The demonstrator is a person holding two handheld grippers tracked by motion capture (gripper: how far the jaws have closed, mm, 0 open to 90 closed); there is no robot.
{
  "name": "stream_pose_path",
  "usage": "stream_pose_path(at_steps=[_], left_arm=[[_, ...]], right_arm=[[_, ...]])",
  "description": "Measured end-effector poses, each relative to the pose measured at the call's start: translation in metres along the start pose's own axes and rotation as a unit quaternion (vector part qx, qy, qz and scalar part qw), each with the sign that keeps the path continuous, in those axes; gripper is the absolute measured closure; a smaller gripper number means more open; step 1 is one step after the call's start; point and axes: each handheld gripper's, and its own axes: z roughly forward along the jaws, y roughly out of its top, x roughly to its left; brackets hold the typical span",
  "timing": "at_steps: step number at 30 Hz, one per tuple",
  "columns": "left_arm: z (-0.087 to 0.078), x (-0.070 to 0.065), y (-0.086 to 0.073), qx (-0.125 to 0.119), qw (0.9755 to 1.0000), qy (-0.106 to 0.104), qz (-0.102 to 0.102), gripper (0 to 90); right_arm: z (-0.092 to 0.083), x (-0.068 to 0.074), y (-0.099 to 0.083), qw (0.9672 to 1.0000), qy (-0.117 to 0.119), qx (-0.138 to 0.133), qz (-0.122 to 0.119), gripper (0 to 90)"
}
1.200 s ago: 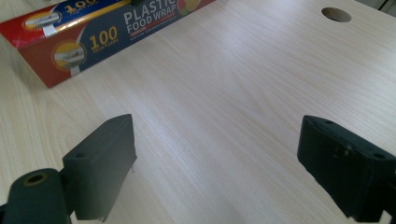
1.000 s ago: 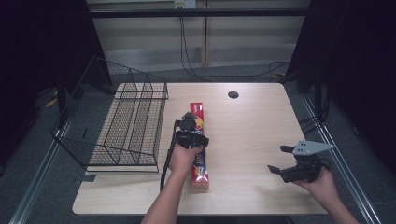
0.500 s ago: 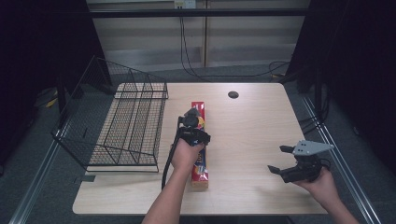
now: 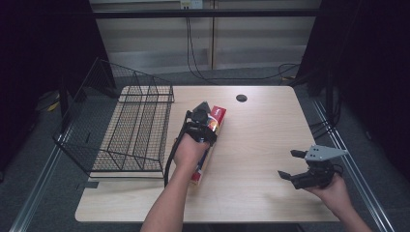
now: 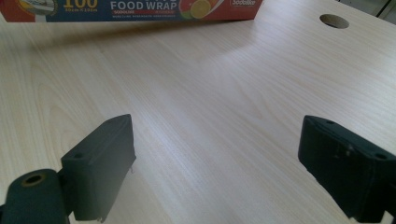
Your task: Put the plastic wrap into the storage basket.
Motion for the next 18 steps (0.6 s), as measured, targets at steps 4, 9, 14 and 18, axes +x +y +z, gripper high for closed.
stream_pose_path(at_steps=[4,9,14,18], left_arm=[[-0.008,0.002,0.004,0.002,0.9999,-0.012,-0.002,46.6],[-0.017,0.004,0.007,0.005,0.9998,-0.019,-0.006,47.4],[-0.024,0.008,0.009,0.004,0.9996,-0.027,-0.012,48.5],[-0.028,0.009,0.010,0.008,0.9997,-0.021,-0.010,49.2]], right_arm=[[-0.001,0.000,0.000,1.0000,-0.006,-0.001,0.002,10.4],[0.000,0.000,0.000,1.0000,-0.003,-0.001,0.003,9.8],[-0.001,-0.001,0.000,1.0000,-0.002,-0.005,0.002,9.3],[-0.001,-0.001,0.000,1.0000,0.000,-0.007,0.003,9.3]])
